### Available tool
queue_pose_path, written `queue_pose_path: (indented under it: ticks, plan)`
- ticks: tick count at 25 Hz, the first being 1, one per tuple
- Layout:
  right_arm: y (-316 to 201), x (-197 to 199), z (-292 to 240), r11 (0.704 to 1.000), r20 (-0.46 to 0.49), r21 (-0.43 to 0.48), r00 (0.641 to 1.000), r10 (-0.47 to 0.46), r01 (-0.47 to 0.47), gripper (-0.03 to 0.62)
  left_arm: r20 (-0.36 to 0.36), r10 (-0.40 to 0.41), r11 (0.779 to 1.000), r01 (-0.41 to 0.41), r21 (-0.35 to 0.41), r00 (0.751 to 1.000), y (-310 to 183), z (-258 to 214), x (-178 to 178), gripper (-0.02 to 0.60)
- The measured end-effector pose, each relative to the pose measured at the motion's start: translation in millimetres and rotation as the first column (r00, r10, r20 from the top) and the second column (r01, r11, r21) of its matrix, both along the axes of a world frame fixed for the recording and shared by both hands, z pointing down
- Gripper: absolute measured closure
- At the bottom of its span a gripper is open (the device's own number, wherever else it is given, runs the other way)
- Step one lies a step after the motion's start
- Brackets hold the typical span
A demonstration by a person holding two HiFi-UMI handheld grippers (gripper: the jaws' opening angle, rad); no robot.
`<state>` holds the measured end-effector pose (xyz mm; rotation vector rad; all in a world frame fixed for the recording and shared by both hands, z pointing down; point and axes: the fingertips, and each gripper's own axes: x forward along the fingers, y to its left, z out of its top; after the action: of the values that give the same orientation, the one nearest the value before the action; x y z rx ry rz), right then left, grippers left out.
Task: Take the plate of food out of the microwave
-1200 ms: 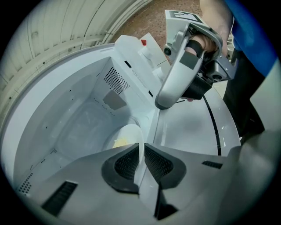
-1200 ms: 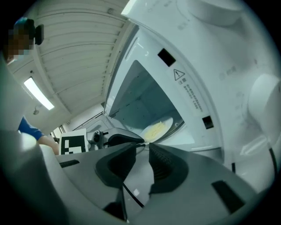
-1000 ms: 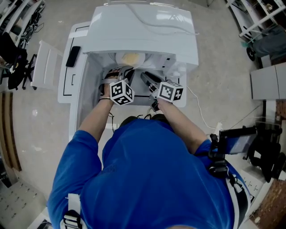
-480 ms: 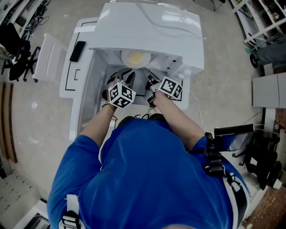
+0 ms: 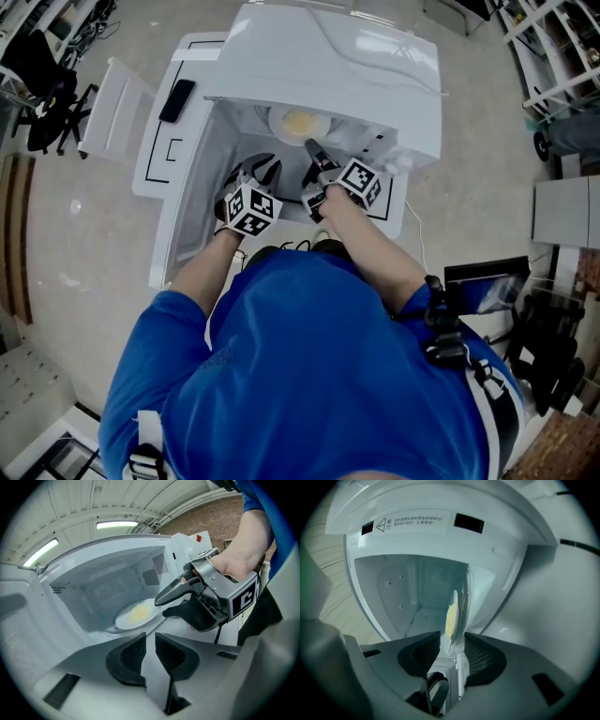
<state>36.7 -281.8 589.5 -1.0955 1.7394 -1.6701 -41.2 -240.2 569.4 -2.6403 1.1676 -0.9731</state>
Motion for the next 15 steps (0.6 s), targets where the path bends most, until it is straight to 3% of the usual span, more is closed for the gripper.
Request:
queue_pose_path:
  ticks: [6,10,15]
  plan:
    - [-8.0,-6.6,5.2,0.999,0.052,-0.046,0.998,0.024,-0.022,0.445,-0.021,-0.021,1.0,0.02,-0.011,1.0,2.2,0.1,-7.9,0.529]
    - [-8.6,-6.7,11.0,0.996,0.037,-0.084,0.999,0.027,-0.024,0.459,-0.066,-0.058,0.998,0.056,-0.028,0.996,1.4,-1.9,-13.3,0.529]
    - [-7.9,-6.0,13.4,0.994,0.026,-0.111,1.0,0.016,-0.013,0.488,-0.068,-0.081,0.996,0.078,-0.033,0.994,1.5,-0.7,-18.0,0.528]
